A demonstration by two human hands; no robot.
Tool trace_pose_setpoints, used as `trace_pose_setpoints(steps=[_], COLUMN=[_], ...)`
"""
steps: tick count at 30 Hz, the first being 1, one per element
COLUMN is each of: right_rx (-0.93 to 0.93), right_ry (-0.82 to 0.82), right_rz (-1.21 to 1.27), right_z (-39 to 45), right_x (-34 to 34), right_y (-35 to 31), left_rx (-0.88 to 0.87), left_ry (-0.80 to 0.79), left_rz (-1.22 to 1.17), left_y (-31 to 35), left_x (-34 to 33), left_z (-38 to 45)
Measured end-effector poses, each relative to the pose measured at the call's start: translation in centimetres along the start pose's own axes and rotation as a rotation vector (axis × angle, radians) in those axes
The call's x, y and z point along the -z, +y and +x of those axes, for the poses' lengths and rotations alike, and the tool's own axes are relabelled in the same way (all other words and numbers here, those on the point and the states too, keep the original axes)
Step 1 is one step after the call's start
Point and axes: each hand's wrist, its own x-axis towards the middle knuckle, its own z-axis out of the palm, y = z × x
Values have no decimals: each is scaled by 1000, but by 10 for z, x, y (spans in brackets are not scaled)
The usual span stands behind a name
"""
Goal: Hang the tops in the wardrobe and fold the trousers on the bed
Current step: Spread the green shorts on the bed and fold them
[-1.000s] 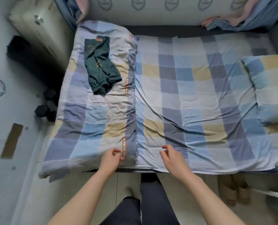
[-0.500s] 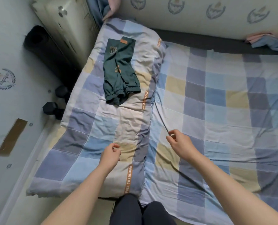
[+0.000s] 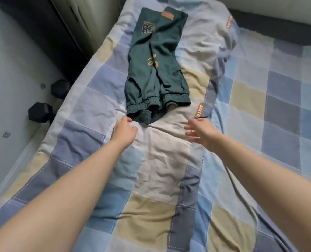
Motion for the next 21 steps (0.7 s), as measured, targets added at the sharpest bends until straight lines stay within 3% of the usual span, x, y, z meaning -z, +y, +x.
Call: trace_pose_setpoints(steps=[2,4,7,13,17,21], right_rx=[-143,-202,-211,-201,-228,-219], right_ry=[-15,15,63,183,74,-10], right_rz=[328,442,564,512,517,688], right_z=[30,64,100,124,117,111], right_x=[-11,-18,-20,-34,-41,-44], right_y=[-4,-4,-8,-29,-45,-56], left_rx=[42,99,26,-143,-268,-410], left_ry=[7,11,44,190,232,251], left_rz=[-28,-120,-163,-105,-37,80], left_y=[1,-6,-11,-6,-12,-37], left_x=[-7,-15,-22,-25,-25,-21], left_z=[27,53,78,97,83,60])
